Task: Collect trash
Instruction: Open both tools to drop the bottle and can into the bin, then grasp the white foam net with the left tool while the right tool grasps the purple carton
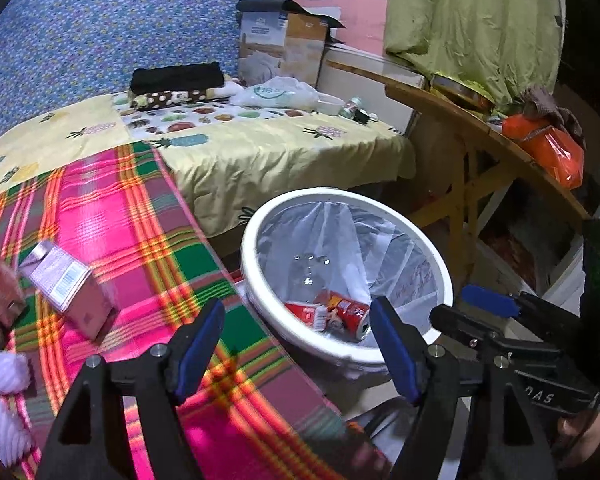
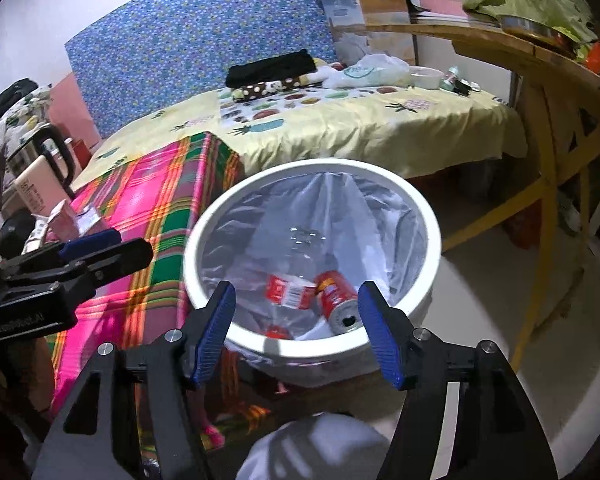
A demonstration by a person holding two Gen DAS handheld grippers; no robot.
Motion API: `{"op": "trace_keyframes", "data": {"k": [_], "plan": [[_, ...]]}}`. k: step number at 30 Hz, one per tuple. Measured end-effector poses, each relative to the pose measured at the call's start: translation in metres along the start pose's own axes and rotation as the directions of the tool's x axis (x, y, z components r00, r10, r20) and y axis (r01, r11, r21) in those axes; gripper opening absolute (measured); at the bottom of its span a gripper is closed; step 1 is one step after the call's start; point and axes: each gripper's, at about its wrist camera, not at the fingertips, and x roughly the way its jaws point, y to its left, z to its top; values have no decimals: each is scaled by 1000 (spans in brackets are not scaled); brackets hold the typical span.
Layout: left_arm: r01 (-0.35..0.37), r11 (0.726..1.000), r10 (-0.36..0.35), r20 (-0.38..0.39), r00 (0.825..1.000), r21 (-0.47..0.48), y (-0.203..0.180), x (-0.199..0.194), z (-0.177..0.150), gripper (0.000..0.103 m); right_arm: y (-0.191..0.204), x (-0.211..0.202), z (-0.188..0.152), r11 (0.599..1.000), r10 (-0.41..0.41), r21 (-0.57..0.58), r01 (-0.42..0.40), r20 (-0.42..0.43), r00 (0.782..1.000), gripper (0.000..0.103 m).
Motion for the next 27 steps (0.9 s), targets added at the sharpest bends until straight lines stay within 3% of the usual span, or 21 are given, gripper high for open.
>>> {"op": "trace_keyframes", "data": {"k": [11, 27], "plan": [[-108, 991, 111, 28, 993, -76, 35, -40, -31, 75, 39, -3, -2, 989, 121, -91, -121, -5, 993, 65], [-249, 954, 259, 40, 965, -166, 83, -87, -70, 71, 92, -3, -13, 947, 247, -196, -254, -58, 967, 65]]}}
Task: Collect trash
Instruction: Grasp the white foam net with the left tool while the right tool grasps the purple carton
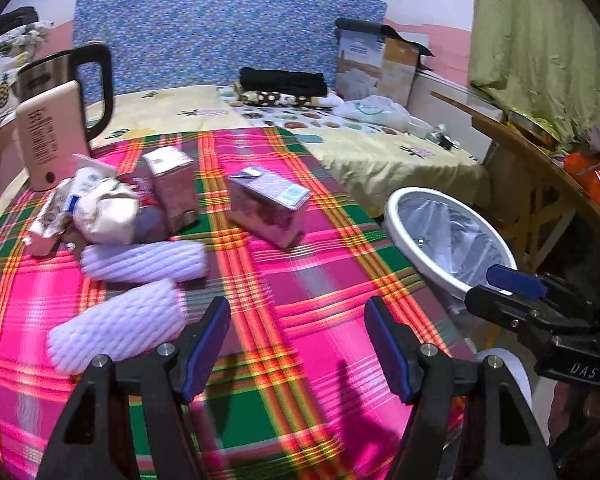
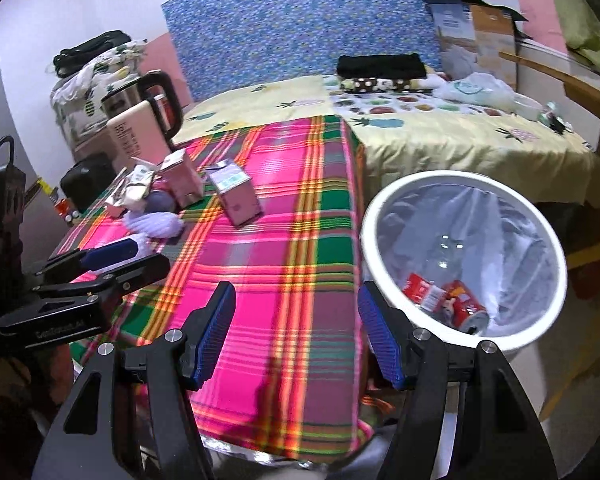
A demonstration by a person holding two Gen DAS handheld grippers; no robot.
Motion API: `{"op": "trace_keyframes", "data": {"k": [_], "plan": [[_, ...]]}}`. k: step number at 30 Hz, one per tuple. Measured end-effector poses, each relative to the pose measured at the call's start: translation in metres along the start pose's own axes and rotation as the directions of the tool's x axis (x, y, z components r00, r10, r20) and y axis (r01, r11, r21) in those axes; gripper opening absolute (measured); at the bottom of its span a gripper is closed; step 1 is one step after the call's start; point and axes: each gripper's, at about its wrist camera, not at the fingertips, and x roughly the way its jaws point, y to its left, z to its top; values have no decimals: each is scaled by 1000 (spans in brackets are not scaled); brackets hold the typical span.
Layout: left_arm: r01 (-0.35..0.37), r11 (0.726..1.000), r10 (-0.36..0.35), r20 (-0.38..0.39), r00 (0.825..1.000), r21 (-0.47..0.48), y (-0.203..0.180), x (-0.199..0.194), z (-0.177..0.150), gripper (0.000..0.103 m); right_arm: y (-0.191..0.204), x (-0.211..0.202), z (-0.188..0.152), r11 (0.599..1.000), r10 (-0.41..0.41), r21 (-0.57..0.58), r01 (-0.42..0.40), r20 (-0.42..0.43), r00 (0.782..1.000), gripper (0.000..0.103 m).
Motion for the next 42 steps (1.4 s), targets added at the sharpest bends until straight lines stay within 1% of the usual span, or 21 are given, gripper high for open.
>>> {"op": "trace_keyframes", "data": {"k": [4, 10, 18, 22, 26, 29, 32, 34, 36, 37, 39, 42], "plan": [[-46, 999, 47, 14, 999, -9, 19, -9, -3, 71, 13, 6, 3, 999, 27, -28, -28, -4, 1000, 65], [-95, 995, 96, 28, 995, -19, 43, -17, 0, 71, 25, 17, 9, 997, 63, -50, -64, -21, 998, 65], [-159, 987, 160, 30, 987, -28, 80, -19, 2, 72, 35, 27, 22, 994, 72, -86, -73, -18, 997, 65], [-199, 980, 198, 7, 980, 10, 91, -11, 0, 72, 38, 37, 28, 993, 73, -97, -75, -25, 997, 65], [-210, 976, 213, -33, 977, 59, 96, -1, -7, 73, 39, 47, 34, 992, 71, -105, -74, -33, 997, 65], [-201, 975, 208, -64, 976, 98, 97, 7, -13, 73, 40, 54, 38, 991, 73, -114, -76, -36, 997, 65], [-211, 967, 225, -87, 971, 143, 95, 14, -19, 73, 41, 62, 43, 989, 70, -124, -75, -40, 997, 65], [-218, 964, 232, -83, 969, 151, 94, 16, -20, 73, 40, 68, 46, 989, 65, -131, -71, -45, 997, 65], [-221, 967, 233, -90, 968, 130, 96, 17, -18, 73, 39, 73, 49, 988, 64, -136, -70, -49, 997, 65], [-220, 969, 230, -93, 969, 111, 98, 17, -17, 72, 39, 77, 52, 988, 63, -140, -70, -52, 997, 65], [-213, 974, 220, -92, 971, 76, 101, 16, -15, 62, 40, 82, 55, 986, 63, -149, -70, -55, 997, 65], [-205, 978, 208, -86, 974, 50, 101, 14, -14, 54, 40, 90, 59, 984, 67, -163, -76, -61, 996, 65]]}}
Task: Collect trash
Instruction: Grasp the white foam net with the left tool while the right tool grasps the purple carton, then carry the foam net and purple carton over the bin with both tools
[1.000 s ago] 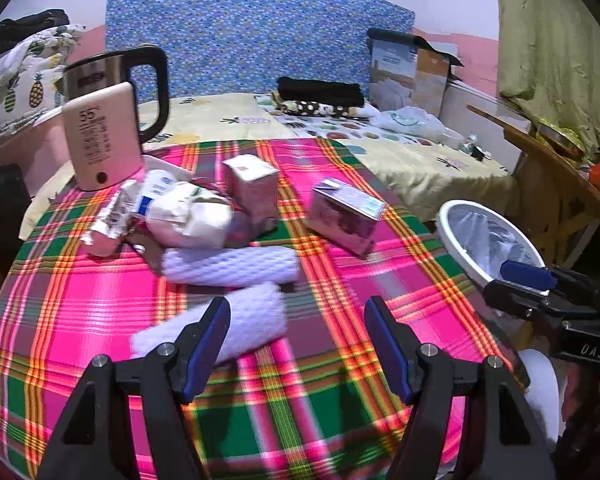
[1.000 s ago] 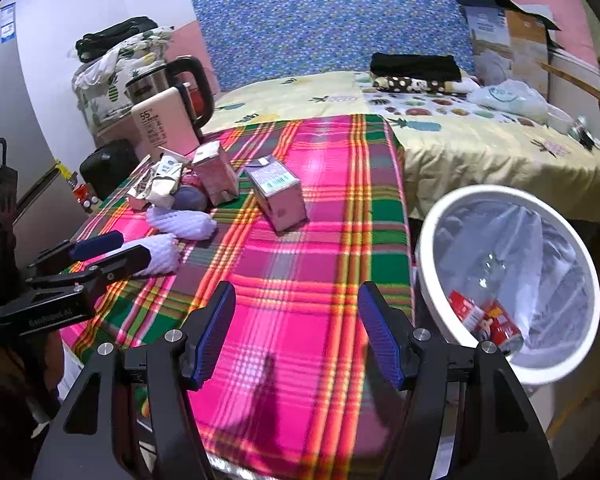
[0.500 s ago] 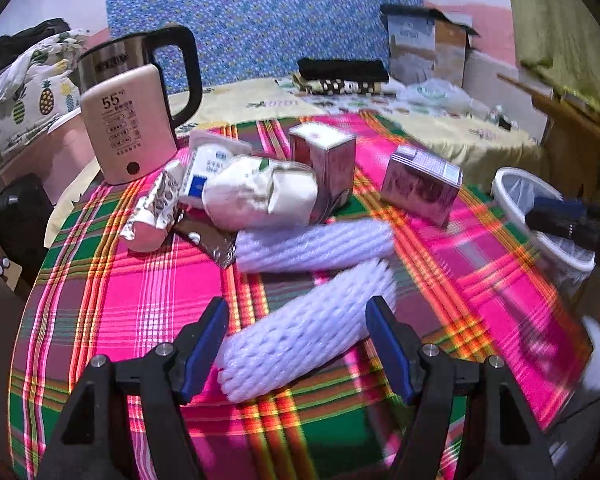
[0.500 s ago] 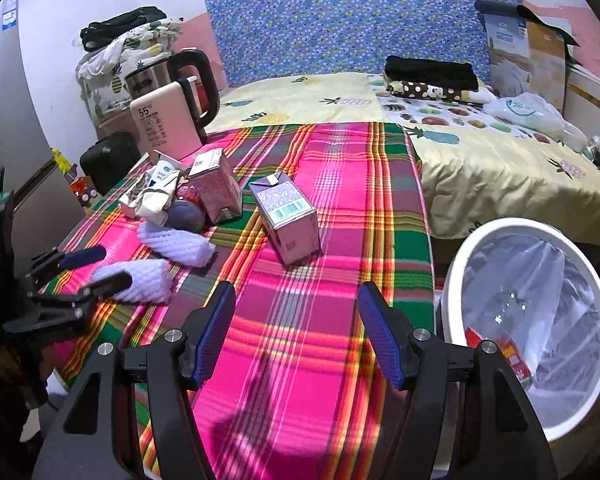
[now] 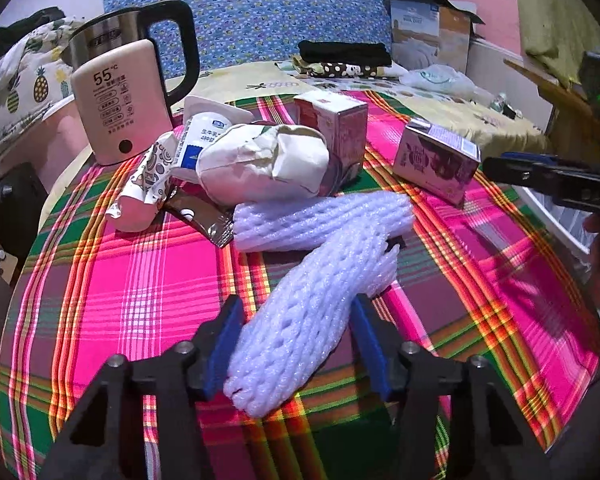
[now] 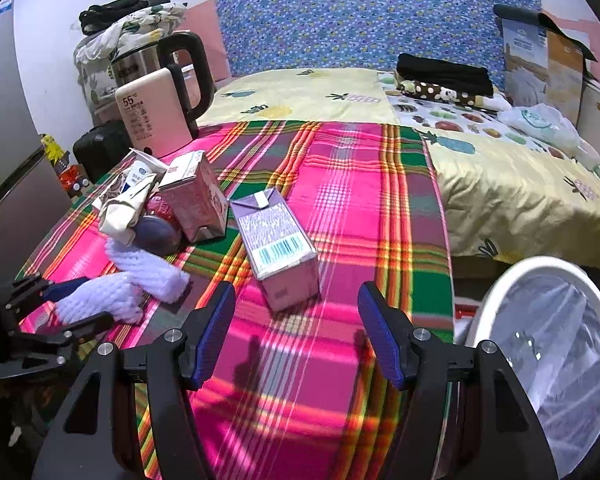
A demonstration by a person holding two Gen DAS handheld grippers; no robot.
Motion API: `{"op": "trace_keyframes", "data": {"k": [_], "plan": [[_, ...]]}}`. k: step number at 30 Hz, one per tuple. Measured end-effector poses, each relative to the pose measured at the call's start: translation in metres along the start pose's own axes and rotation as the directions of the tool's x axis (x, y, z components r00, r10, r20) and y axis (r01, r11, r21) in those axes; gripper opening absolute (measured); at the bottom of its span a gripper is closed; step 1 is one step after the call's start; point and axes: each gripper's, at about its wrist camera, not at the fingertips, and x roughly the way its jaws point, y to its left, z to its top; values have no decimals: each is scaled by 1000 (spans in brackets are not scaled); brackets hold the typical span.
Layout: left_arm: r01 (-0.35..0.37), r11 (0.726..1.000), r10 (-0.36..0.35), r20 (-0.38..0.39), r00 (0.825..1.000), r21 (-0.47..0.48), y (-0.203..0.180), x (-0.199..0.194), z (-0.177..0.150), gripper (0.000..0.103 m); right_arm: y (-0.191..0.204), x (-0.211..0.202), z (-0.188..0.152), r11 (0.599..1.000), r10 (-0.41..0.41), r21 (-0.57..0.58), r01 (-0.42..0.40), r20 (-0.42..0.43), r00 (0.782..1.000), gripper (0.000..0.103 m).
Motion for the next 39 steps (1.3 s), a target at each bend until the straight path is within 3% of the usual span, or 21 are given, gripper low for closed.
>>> {"op": "trace_keyframes", "data": {"k": [8, 10, 13, 39], "plan": [[40, 996, -39, 10, 999, -77, 6, -4, 0, 31, 5, 19, 7, 1000, 12, -20, -13, -26, 1000, 65], [48, 995, -47, 11, 999, -91, 7, -5, 0, 30, 5, 20, 8, 1000, 26, -10, -26, -32, 999, 65], [69, 992, -68, 11, 998, -106, 7, -7, -1, 28, 7, 14, 7, 999, 39, -3, -39, -21, 999, 45], [169, 983, -167, 37, 985, -77, -50, -31, 3, 25, -10, -56, -36, 993, -9, 116, 4, 43, 999, 45]]}}
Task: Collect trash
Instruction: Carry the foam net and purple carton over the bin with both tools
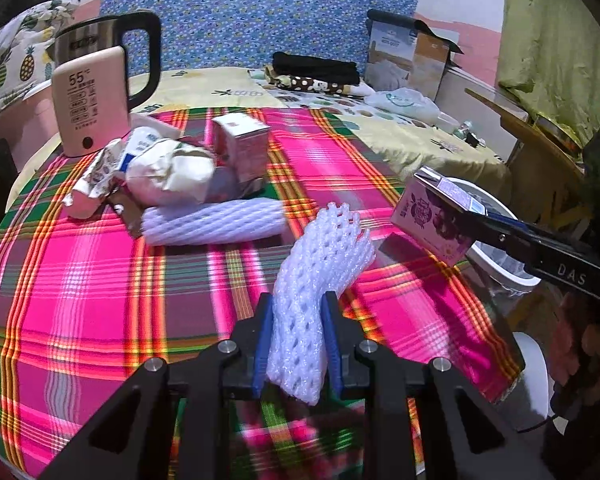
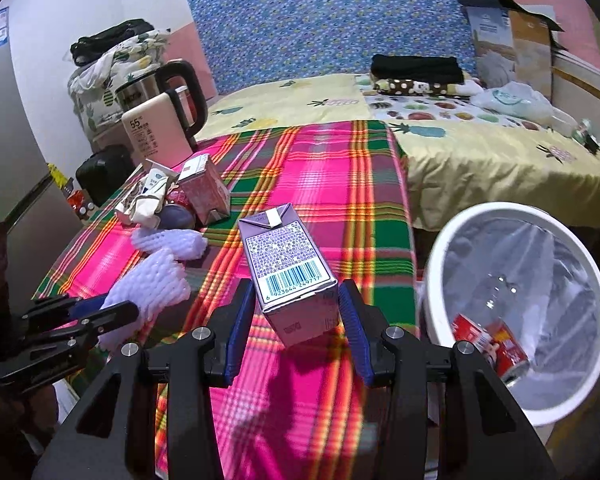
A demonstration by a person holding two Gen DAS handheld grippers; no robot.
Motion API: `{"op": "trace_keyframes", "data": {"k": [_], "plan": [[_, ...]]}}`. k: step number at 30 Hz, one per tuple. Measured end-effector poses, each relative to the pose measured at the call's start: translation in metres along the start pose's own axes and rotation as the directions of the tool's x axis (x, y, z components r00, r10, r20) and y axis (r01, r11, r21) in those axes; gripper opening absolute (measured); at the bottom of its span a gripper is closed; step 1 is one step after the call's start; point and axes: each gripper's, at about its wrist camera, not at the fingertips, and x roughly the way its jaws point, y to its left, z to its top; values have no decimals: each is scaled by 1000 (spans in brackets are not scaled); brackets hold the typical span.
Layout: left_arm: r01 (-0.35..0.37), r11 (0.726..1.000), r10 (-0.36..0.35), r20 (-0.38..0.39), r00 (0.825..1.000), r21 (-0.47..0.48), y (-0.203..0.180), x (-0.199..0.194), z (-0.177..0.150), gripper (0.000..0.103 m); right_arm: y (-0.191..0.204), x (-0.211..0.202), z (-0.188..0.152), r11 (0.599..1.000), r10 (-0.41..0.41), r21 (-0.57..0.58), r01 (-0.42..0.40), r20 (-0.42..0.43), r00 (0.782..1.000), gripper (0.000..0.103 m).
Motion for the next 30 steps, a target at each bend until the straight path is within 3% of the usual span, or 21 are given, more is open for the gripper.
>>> {"op": "trace_keyframes", "data": {"k": [12, 30], "plan": [[68, 993, -68, 1, 998, 92, -54, 20, 23, 25, -33, -23, -10, 994, -77, 76, 73, 44, 996, 45], [210, 955, -208, -33, 978, 208, -144, 60, 52, 25, -94, -49, -30, 951, -233, 218, 220, 37, 972, 45]]}}
